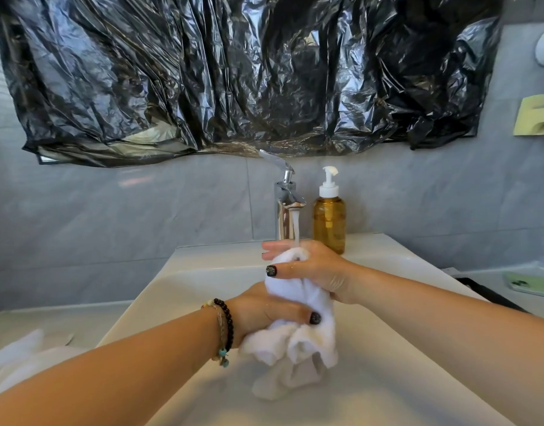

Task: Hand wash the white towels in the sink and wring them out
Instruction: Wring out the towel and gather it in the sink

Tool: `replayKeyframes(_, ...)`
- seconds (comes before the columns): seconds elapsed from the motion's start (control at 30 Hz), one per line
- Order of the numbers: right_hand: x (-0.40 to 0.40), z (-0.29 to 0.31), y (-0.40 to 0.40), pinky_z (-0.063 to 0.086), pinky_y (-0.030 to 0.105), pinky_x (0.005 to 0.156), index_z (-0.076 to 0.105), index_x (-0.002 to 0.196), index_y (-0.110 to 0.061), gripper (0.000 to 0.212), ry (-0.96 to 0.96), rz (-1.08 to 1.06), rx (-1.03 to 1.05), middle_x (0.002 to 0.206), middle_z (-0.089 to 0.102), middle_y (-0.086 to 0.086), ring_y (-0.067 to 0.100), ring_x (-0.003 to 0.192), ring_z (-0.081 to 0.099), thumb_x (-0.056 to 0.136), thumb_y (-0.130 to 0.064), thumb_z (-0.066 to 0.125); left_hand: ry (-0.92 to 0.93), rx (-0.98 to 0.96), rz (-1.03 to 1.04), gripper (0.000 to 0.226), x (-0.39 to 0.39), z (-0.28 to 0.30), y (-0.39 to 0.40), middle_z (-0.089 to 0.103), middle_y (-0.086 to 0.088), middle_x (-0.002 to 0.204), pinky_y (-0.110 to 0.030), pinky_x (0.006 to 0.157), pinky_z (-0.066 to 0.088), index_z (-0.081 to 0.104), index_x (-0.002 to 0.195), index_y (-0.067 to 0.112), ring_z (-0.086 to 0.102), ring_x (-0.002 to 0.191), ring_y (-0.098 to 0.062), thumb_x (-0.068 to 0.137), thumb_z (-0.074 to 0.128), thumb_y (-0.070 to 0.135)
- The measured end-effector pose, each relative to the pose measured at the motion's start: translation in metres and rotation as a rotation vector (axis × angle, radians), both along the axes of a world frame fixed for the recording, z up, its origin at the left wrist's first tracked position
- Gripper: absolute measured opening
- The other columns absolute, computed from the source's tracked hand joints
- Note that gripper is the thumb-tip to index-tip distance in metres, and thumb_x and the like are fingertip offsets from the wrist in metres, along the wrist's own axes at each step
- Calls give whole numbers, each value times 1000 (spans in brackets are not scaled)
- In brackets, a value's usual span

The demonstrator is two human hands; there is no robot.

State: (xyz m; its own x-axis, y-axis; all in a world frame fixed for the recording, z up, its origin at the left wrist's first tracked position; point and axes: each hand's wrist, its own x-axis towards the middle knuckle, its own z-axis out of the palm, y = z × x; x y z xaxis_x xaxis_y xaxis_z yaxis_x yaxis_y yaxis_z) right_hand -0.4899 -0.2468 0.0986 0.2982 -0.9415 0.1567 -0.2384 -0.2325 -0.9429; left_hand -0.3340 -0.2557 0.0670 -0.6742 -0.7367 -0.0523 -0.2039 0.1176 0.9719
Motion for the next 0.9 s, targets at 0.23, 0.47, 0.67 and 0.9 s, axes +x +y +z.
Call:
replayKeyframes(0.23, 10, -20, -14, 55, 26, 77, 73, 87, 2, 17, -94, -176, -152, 90, 72, 11, 19, 87, 69, 72, 1, 80, -62, -188, 211, 6, -8, -4, 4, 65, 1, 63, -28, 64, 54, 71, 61, 20, 61, 61, -13, 59, 77, 18)
replayKeyframes(0.47, 25, -8, -8, 57, 42, 84, 65, 99, -13, 66, 71, -466, 23, 98, 67, 6, 25, 93, 66, 43, -42, 81, -314, -330, 415, 29, -24, -4, 2, 71, 1, 78, -28, 66, 55, 70, 72, 23, 67, 78, -14, 50, 73, 41)
replayKeyframes(0.67, 29, 2, -4, 54, 29, 77, 67, 100, -11, 41, 124, -682, 55, 98, 67, 3, 20, 90, 63, 65, -27, 80, -519, -523, 444, 8, -50, -1, -9, 60, 3, 98, -25, 94, 43, 58, 86, 27, 58, 108, -17, 90, 63, 32)
replayKeyframes(0.9, 7, 8, 14, 48, 32, 87, 63, 117, -14, 59, -477, -414, 376, 110, 67, 8, 24, 96, 64, 85, -63, 56, 116, 29, 735, 63, -24, 14, 11, 73, -4, 98, -35, 81, 59, 70, 103, 15, 70, 89, -21, 52, 85, 47)
